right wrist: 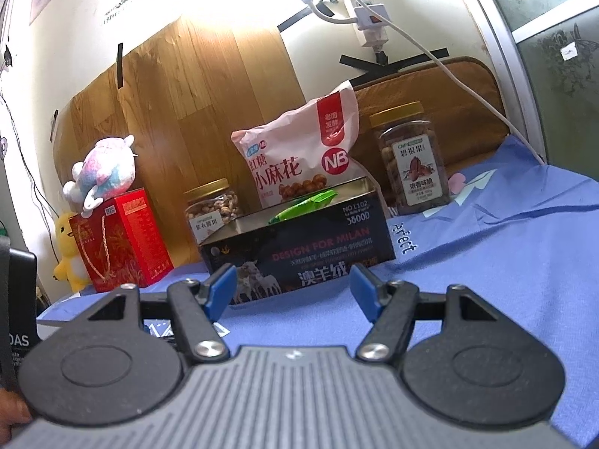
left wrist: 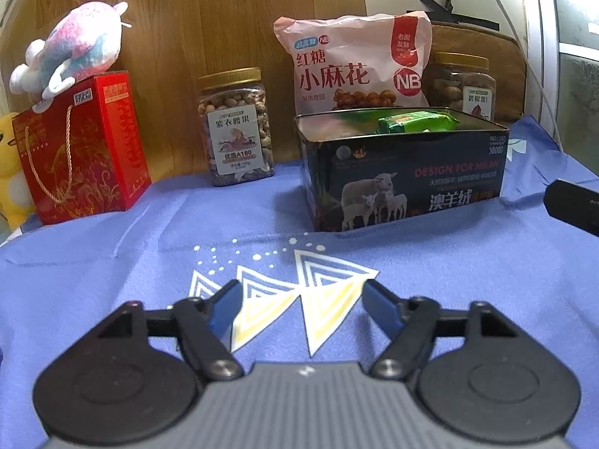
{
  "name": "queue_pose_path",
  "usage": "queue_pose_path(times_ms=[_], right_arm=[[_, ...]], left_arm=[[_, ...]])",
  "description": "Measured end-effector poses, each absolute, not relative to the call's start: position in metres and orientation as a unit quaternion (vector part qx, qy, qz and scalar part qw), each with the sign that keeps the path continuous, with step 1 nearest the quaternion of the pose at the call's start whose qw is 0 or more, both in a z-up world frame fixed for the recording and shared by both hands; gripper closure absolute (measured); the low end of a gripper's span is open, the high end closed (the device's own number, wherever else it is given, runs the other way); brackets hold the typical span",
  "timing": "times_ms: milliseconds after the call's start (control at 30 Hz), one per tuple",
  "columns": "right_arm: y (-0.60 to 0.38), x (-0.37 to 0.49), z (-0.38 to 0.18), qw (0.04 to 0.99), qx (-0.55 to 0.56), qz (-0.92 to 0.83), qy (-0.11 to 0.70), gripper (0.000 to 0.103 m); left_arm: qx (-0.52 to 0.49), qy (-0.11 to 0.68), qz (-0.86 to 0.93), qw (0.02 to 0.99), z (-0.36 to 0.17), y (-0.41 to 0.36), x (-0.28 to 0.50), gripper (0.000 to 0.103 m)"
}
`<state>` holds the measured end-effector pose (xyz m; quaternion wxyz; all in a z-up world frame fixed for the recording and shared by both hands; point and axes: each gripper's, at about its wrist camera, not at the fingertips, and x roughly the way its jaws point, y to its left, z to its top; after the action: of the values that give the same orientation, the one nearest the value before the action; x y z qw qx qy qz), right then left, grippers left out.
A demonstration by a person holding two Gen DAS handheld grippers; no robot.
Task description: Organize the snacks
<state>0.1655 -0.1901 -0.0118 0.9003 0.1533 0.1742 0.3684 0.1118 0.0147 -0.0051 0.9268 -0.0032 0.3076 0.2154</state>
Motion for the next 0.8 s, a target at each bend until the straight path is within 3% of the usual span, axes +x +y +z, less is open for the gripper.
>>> queue_pose_path(times_ms=[400,667,800], right_arm=[[-0.1922,0.1657,-0.0118,0.899,0.159,0.370,0.172,0.034],[-0.1929,0.1645,-0.0110,0.898,0.164,0.372,0.171,0.034],[-0.1932,0.1638,-0.0109,0.897,0.167,0.372,0.170,0.034]], left_arm=[[0.017,0.307,0.223,0.925,-0.0050,0.0103,0.1130,0.022],[0.026,0.300,0.230,0.925,-0.0039,0.0081,0.1121,0.000],[0.026,0.309,0.232,0.922,-0.0041,0.0077,0.1119,0.000]])
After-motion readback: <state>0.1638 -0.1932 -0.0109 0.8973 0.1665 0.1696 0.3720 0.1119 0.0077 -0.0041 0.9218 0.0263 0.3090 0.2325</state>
